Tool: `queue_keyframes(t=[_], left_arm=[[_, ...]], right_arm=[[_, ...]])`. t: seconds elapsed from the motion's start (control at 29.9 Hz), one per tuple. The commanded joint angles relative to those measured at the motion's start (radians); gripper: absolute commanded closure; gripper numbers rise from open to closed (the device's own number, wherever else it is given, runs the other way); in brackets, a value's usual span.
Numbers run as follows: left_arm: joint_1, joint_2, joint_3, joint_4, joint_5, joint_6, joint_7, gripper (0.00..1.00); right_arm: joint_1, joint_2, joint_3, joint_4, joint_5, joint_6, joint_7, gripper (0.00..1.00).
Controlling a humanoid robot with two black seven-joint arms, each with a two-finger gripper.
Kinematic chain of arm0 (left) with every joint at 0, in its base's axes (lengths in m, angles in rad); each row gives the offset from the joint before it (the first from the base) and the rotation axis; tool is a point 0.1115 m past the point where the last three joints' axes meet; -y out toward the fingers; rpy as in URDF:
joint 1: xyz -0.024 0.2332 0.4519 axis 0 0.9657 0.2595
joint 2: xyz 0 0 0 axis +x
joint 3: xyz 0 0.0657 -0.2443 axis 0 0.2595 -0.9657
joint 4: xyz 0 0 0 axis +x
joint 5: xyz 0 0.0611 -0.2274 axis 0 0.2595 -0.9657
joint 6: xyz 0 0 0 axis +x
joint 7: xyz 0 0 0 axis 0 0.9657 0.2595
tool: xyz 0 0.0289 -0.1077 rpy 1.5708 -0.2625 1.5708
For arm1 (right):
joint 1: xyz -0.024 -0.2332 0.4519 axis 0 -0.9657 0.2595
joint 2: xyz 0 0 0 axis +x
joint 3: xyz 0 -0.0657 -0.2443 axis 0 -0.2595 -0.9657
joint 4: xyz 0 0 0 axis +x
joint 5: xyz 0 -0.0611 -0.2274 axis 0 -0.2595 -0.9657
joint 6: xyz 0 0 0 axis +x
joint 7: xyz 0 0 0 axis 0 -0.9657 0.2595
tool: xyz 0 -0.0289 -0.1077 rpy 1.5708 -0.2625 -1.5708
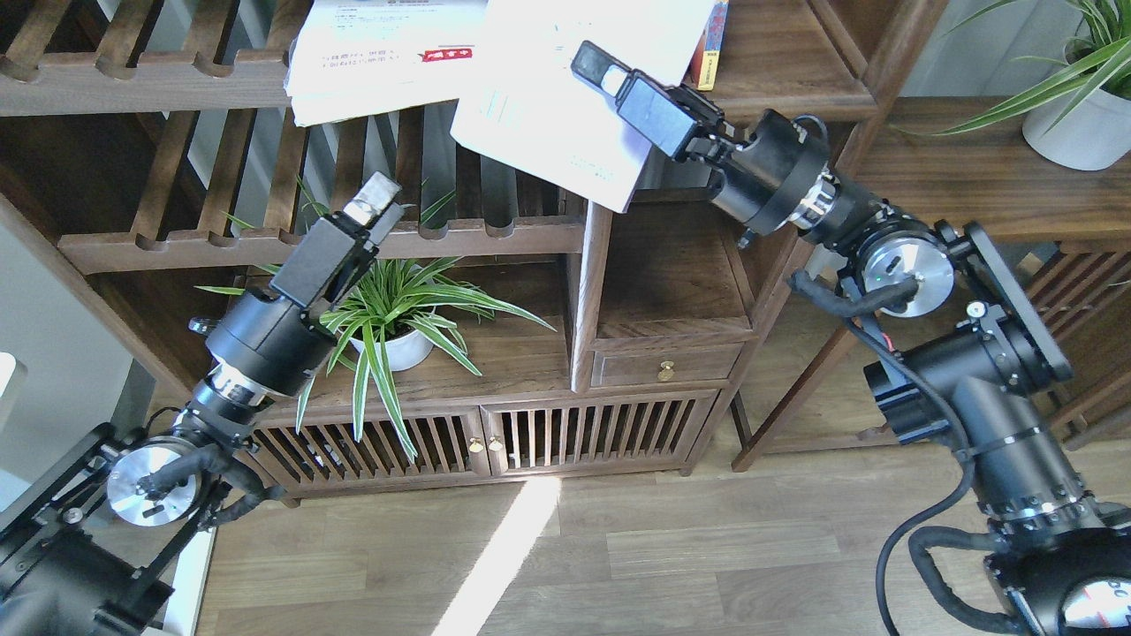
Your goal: Organize books on shelf
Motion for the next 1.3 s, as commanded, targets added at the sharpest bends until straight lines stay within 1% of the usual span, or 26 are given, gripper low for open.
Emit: queue_keyframes(t=[0.0,0.27,0.5,0.6,0.84,1.14,1.27], left_arm=[[0.027,0.000,-0.043,0.009,-0.004,0.000,-0.004,0.01],[0.059,0.002,-0.093,0.028,-0.005,0.000,-0.004,0.01],[0.068,0.002,-0.101,0.040,-0.007,0.000,-0.004,0.01],[0.071,0.002,-0.101,0.044,-0.005,0.000,-0.004,0.01],[0.102,0.002,-0.104,0.044,-0.007,0.000,-0.004,0.01],[0.119,0.002,-0.112,0.046,-0.007,0.000,-0.007,0.01],[0.120,0.002,-0.112,0.046,-0.007,0.000,-0.007,0.01]], right_arm=[[-0.001,-0.044,0.020,0.001,0.003,0.000,0.000,0.95],[-0.025,-0.217,0.044,0.001,0.003,0.000,0.000,0.95],[-0.024,-0.325,0.047,-0.002,0.003,0.000,-0.005,0.95],[-0.025,-0.333,0.047,-0.009,0.003,0.000,-0.034,0.95],[0.001,-0.340,0.046,-0.017,-0.001,0.000,-0.077,0.95],[0.068,-0.377,0.032,-0.052,-0.015,0.000,-0.101,0.95],[0.117,-0.389,0.027,-0.069,-0.023,-0.076,-0.103,0.95]])
